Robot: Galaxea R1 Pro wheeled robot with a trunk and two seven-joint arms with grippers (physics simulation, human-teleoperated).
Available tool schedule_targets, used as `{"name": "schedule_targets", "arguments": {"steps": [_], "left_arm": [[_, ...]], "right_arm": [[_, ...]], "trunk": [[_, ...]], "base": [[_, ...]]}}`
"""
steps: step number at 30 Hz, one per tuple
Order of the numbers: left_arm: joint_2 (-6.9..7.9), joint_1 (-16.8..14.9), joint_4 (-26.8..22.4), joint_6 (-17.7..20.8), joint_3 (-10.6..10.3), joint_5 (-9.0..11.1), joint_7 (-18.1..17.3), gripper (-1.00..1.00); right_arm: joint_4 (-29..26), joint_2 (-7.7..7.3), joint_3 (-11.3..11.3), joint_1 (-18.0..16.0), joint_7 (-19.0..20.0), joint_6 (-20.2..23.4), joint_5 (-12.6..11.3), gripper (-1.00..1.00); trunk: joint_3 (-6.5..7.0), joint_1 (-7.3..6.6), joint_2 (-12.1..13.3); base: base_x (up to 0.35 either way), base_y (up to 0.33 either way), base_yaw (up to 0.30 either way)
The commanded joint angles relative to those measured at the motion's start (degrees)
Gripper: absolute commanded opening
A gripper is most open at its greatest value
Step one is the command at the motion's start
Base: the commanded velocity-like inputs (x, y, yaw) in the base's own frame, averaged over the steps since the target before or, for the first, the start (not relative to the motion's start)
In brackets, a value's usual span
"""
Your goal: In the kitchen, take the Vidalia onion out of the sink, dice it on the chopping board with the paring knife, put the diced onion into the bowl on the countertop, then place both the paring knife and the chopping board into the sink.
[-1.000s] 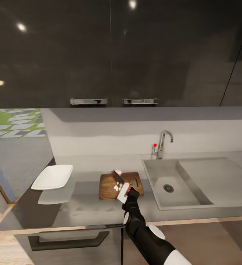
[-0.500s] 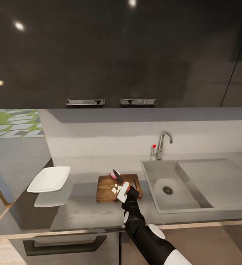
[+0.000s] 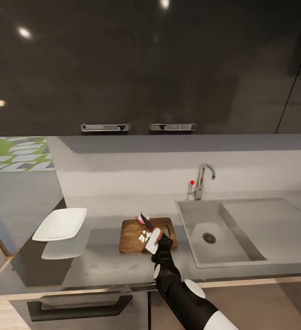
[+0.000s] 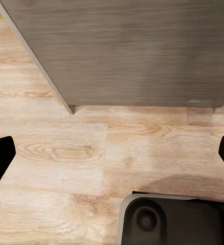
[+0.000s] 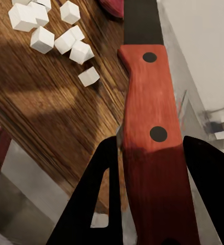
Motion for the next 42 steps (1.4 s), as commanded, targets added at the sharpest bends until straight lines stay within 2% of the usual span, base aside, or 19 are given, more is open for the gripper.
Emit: {"name": "schedule_targets", "arguments": {"steps": [1,3,6,23,25,28,29,31,32,33,36,39,41,42], "left_arm": [[0.09,-0.01,-0.11,-0.10,-0.48,0.55,0.25,1.00],[0.08,-0.01,-0.11,-0.10,-0.48,0.55,0.25,1.00],[0.08,-0.01,-0.11,-0.10,-0.48,0.55,0.25,1.00],[0.08,-0.01,-0.09,-0.10,-0.48,0.55,0.25,1.00],[0.08,-0.01,-0.06,-0.10,-0.48,0.55,0.25,1.00],[0.08,-0.01,-0.08,-0.10,-0.48,0.55,0.25,1.00],[0.09,-0.01,-0.10,-0.10,-0.48,0.55,0.25,1.00],[0.09,-0.01,-0.08,-0.10,-0.48,0.55,0.25,1.00],[0.08,-0.01,-0.08,-0.10,-0.48,0.55,0.25,1.00],[0.08,-0.01,-0.07,-0.10,-0.48,0.55,0.25,1.00],[0.07,-0.01,-0.05,-0.10,-0.48,0.55,0.25,1.00],[0.09,-0.01,-0.07,-0.10,-0.48,0.55,0.25,1.00],[0.07,-0.01,-0.04,-0.10,-0.48,0.55,0.25,1.00],[0.06,-0.01,-0.03,-0.10,-0.48,0.55,0.25,1.00]], "right_arm": [[-0.03,0.00,0.17,-0.08,1.42,0.42,0.13,-1.00],[-0.06,0.00,0.17,-0.09,3.71,0.45,0.20,-1.00],[-0.08,0.00,0.17,-0.08,4.89,0.46,0.23,-1.00],[-0.67,0.00,0.15,-0.07,5.08,0.28,0.26,-1.00],[-2.24,0.00,-0.04,-0.06,5.02,0.15,0.29,-1.00],[-8.12,0.00,-0.95,-0.12,5.02,0.42,0.24,-1.00],[-10.75,0.00,-2.37,-0.09,5.05,0.53,0.19,-1.00],[-15.48,0.00,-8.53,-0.09,5.86,0.61,0.08,-1.00],[-17.39,0.00,-11.59,-0.07,7.53,0.62,0.06,-1.00],[-18.73,0.00,-13.68,-0.07,9.12,0.63,0.05,-1.00],[-23.79,0.00,-24.79,-0.08,17.80,0.69,0.10,-1.00],[-24.98,0.00,-35.97,-0.06,25.10,0.41,0.12,-1.00],[-25.10,0.00,-42.67,-0.06,29.15,0.24,0.13,-1.00],[-25.07,0.00,-44.86,-0.06,30.39,0.22,0.07,-1.00]], "trunk": [[-0.12,0.04,-0.13],[-0.12,0.04,-0.13],[-0.12,0.04,-0.13],[-0.12,0.04,-0.13],[-0.12,0.04,-0.13],[-0.12,0.04,-0.13],[-0.12,0.04,-0.13],[-0.12,0.04,-0.13],[-0.12,0.04,-0.13],[-0.12,0.04,-0.13],[-0.12,0.04,-0.13],[-0.12,0.04,-0.13],[-0.12,0.04,-0.13],[-0.12,0.04,-0.13]], "base": [[0.000,0.000,0.000],[0.000,0.000,0.000],[0.000,0.000,0.000],[0.000,0.000,0.000],[0.000,0.000,0.000],[0.000,0.000,0.000],[0.000,0.000,0.000],[0.000,0.000,0.000],[0.000,0.000,0.000],[0.000,0.000,0.000],[0.000,0.000,0.000],[0.000,0.000,0.000],[0.000,0.000,0.000],[0.000,0.000,0.000]]}}
